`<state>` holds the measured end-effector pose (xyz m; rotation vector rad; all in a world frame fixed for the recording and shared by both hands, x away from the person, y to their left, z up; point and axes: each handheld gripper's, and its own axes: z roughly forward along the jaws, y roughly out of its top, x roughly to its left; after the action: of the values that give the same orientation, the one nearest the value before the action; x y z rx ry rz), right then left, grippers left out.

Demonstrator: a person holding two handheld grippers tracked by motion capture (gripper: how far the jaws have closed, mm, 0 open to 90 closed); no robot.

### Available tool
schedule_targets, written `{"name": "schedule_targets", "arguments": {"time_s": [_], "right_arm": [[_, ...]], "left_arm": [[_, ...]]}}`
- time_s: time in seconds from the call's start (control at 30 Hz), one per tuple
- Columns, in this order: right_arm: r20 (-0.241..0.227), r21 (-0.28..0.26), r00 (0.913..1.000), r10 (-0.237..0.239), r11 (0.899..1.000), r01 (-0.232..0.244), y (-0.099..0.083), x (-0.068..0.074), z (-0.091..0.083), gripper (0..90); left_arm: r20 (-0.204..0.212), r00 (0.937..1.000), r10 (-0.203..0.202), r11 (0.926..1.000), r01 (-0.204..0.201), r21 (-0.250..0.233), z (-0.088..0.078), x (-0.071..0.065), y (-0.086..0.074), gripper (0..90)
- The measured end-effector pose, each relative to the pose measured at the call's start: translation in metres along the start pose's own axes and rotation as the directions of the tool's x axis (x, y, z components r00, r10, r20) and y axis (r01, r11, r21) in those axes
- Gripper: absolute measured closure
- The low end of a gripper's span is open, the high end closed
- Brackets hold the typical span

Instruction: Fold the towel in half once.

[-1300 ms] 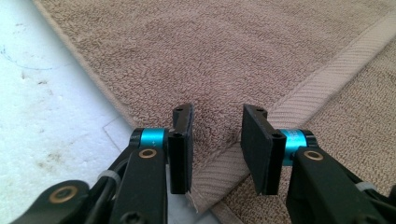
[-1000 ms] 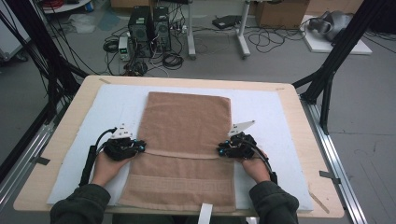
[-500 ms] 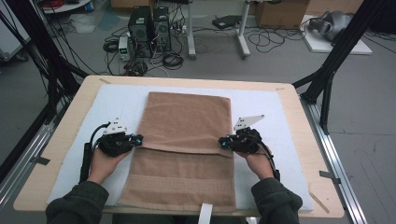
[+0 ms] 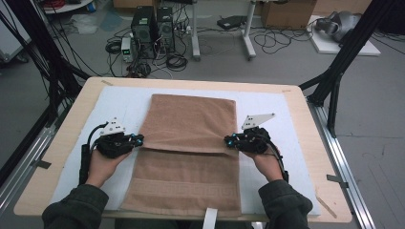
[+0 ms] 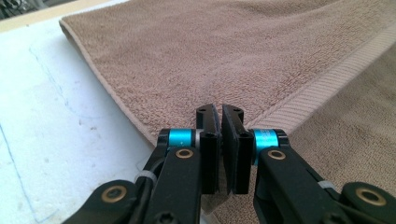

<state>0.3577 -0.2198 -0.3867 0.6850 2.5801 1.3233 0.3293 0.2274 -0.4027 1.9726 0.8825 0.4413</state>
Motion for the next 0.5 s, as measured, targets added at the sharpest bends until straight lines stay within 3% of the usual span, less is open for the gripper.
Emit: {"name": "schedule_targets", "arguments": {"time_s": [0.5], "right_arm": [[-0.054,-0.023,0.9985,0.003,1.0,-0.004,-0.011,0.02,-0.018,84.5]], "left_arm": [[0.047,0.9986,0.025,0.9997,-0.025,-0.008,-0.021,-0.021,-0.008,85.3]]}}
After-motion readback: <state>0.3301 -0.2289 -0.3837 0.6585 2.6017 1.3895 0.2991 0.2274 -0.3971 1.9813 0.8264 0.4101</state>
